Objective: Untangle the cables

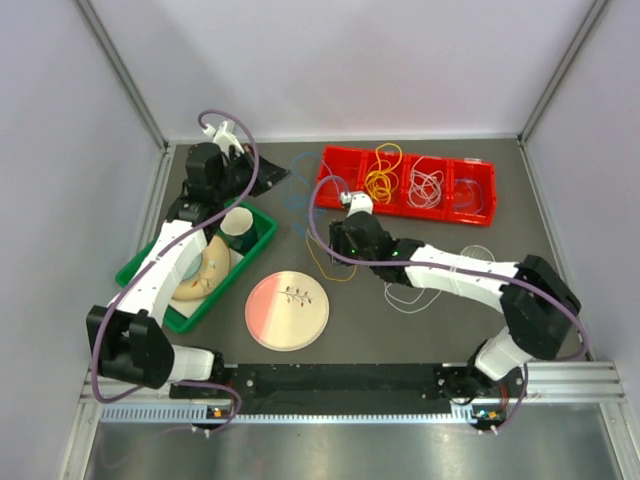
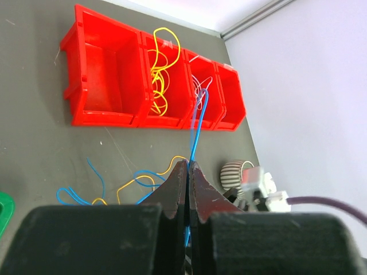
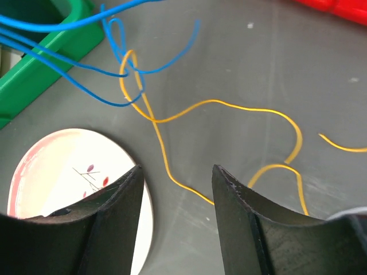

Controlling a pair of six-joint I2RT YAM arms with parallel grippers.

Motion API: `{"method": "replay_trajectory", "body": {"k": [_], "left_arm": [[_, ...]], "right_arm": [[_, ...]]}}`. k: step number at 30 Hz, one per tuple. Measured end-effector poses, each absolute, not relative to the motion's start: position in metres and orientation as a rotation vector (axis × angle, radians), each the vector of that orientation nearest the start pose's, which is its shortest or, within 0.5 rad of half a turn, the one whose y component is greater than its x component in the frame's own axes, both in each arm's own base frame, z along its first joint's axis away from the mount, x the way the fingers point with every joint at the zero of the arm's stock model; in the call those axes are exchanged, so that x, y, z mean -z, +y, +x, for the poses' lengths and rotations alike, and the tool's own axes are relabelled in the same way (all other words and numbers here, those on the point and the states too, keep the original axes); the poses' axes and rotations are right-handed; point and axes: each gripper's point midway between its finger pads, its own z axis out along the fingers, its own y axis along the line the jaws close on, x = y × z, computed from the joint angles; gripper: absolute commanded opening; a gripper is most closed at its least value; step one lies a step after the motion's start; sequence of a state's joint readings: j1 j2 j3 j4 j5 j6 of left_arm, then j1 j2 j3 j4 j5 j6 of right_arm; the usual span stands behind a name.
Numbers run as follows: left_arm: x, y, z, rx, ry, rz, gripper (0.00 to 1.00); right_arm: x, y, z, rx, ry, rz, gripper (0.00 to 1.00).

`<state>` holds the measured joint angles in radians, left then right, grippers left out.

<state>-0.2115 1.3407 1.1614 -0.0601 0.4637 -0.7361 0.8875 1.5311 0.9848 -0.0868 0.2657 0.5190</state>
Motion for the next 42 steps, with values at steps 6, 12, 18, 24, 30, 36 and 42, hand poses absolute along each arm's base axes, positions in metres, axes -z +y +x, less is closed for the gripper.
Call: {"method": "replay_trajectory", "body": {"k": [6,12,18,24,30,36,42], "left_arm": [[-0.307,-0.188,0.384,1.075,1.909,-0.148,0.00],[-0.307,-0.188,0.383,1.075,1.912,-0.149,0.00],[-0.309,-0.187,0.380,1.072,1.913,-0.151,0.00],[-0.314,-0.183,0.380,1.048,1.895,-0.158,0.00],[-0.309,-0.178,0.389,1.002,1.889,-0.166,0.00],[-0.281,-0.165,0.425,0.981,1.919,-0.232,0.00],[-0.257,-0.138,0.445,0.979,1.945,-0.351,0.00]], "right_arm": [[-0.113,0.341,0.299,-0.516,2.195,-0.325,0.51],[-0.109,0.376,0.313,-0.584,2.172,-0.390,0.36],[-0.099,0.389,0.316,-0.592,2.174,-0.413,0.00],[-0.104,0.371,0.310,-0.567,2.153,-0.386,0.00],[-0.130,0.325,0.284,-0.549,2.108,-0.342,0.00],[-0.152,0.277,0.262,-0.504,2.066,-0.288,0.00],[-0.155,0.224,0.244,-0.399,2.056,-0.222,0.00]]}}
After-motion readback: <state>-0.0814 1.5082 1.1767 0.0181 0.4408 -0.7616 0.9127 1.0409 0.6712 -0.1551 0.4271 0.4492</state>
